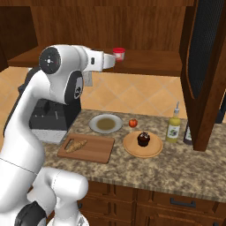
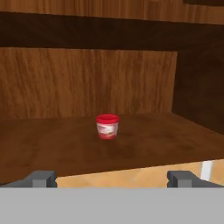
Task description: From the different types of pastries on the counter, select a croissant and place it on the cutting board. Then retrieve a jar of jam from the cabinet and place it alongside the croissant on the cutting board.
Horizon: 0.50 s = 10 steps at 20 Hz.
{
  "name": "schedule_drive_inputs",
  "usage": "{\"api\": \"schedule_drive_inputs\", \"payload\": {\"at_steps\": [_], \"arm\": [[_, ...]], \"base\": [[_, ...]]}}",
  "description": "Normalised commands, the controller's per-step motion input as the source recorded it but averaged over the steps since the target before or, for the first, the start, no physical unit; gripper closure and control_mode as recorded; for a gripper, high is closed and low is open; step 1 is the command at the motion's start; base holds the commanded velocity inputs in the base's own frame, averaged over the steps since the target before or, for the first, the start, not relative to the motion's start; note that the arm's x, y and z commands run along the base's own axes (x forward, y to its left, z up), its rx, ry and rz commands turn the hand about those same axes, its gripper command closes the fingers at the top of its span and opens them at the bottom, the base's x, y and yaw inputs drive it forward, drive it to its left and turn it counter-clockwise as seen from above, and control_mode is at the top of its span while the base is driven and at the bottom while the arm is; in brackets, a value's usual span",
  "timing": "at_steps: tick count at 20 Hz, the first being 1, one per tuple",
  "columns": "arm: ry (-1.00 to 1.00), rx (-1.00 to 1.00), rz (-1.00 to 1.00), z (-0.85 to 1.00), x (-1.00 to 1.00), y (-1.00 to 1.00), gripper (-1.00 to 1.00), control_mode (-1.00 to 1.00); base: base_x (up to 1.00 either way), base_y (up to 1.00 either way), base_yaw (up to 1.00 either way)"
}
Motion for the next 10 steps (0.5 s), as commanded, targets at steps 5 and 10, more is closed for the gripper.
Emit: {"api": "schedule_drive_inputs", "payload": {"at_steps": [5, 10], "arm": [[-0.05, -0.06, 0.00, 0.03, 0.39, 0.13, -1.00, -1.00], [-0.10, 0.00, 0.01, -0.23, 0.59, 0.00, -1.00, -1.00]], "base": [[0.00, 0.00, 0.00], [0.00, 0.00, 0.00]]}}
